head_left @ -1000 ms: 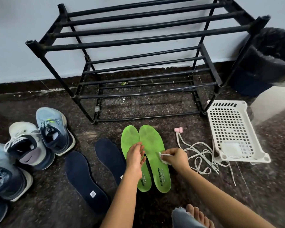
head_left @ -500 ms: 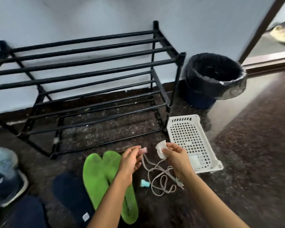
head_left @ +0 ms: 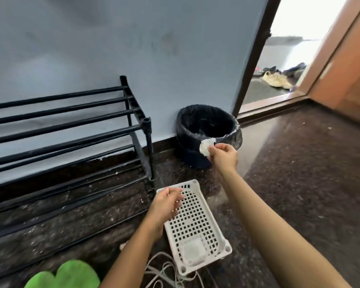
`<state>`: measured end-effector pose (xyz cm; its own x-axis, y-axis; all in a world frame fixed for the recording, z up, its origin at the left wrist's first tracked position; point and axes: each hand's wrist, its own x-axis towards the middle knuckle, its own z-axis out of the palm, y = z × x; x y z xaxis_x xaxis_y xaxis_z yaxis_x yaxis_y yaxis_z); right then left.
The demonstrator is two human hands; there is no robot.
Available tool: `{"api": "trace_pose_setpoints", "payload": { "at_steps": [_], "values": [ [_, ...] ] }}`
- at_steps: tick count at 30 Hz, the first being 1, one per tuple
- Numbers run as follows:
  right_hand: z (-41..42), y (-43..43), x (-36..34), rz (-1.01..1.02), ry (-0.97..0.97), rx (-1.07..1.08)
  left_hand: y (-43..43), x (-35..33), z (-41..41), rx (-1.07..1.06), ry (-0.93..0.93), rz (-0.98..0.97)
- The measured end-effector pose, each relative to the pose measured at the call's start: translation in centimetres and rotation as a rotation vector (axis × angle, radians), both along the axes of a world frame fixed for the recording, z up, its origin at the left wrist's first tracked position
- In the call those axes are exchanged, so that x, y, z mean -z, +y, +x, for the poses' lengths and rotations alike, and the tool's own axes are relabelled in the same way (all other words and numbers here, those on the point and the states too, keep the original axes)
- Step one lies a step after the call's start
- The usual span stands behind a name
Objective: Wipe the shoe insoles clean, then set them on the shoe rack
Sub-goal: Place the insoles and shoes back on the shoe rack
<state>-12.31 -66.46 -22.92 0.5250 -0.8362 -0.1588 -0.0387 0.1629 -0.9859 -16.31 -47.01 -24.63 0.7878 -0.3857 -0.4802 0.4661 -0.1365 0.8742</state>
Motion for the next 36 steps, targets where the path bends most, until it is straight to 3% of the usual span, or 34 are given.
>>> {"api": "trace_pose_setpoints", "payload": {
  "at_steps": [9, 16, 21, 24, 28, 31, 36],
  "values": [
    [8.6, -7.0, -1.3, 0.148, -0.018, -0.006, 0.0, -0.6, 0.6, -0.057, -0.045, 0.024],
    [8.7, -8.8, -0.3, 0.228, 0.043, -0.212, 0.9, 0.6, 0.1, -0.074, -0.026, 0.062],
    [7.1, -8.7, 0.5, 0.247, -0.004, -0.192, 0.7, 0.5, -0.4, -0.065, -0.030, 0.064],
    [6.1, -7.1, 1.5, 0.160, 0.000, -0.148, 0.7, 0.3, -0.8, -0.063, -0.020, 0.058],
    [3.3, -1.4, 1.0, -0.111, -0.121, -0.007, 1.6, 0.3, -1.4, -0.071, 0.001, 0.044],
    [0.7, 4.1, 1.1, -0.228, -0.214, -0.133, 3.1, 0.6, -1.8, -0.095, 0.010, 0.042],
    [-3.3, 12.7, 3.3, -0.295, -0.199, -0.364, 6.8, 2.2, -2.2, -0.184, 0.051, 0.040]
  ]
}}
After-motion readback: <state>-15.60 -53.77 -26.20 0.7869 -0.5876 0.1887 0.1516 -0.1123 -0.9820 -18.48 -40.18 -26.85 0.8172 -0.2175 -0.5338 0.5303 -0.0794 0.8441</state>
